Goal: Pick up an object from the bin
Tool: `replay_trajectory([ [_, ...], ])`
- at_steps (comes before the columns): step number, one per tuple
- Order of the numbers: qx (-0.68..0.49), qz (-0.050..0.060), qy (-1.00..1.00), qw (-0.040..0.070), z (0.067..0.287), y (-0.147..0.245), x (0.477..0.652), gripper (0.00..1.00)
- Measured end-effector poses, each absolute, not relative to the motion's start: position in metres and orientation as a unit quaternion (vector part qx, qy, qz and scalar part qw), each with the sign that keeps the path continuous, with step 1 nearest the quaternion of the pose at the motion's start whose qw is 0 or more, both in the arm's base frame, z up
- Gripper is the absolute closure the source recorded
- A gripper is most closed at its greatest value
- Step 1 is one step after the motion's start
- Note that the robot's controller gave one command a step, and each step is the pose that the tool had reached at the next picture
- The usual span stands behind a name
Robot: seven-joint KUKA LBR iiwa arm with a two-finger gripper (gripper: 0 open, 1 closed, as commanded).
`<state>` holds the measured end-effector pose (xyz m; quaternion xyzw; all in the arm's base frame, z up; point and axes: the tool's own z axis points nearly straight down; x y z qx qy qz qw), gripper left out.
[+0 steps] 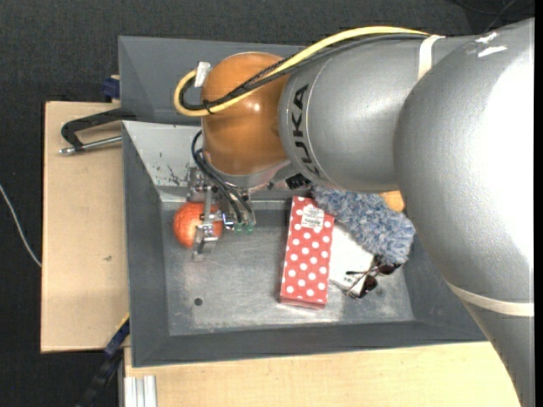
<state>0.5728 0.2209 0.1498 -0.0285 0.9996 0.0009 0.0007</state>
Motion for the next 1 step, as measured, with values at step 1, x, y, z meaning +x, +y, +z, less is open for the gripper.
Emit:
replay_trajectory([
  [1, -0.144, 0.001, 0.99, 0.004, 0.3034, 0.2014, 0.5859, 1.0],
])
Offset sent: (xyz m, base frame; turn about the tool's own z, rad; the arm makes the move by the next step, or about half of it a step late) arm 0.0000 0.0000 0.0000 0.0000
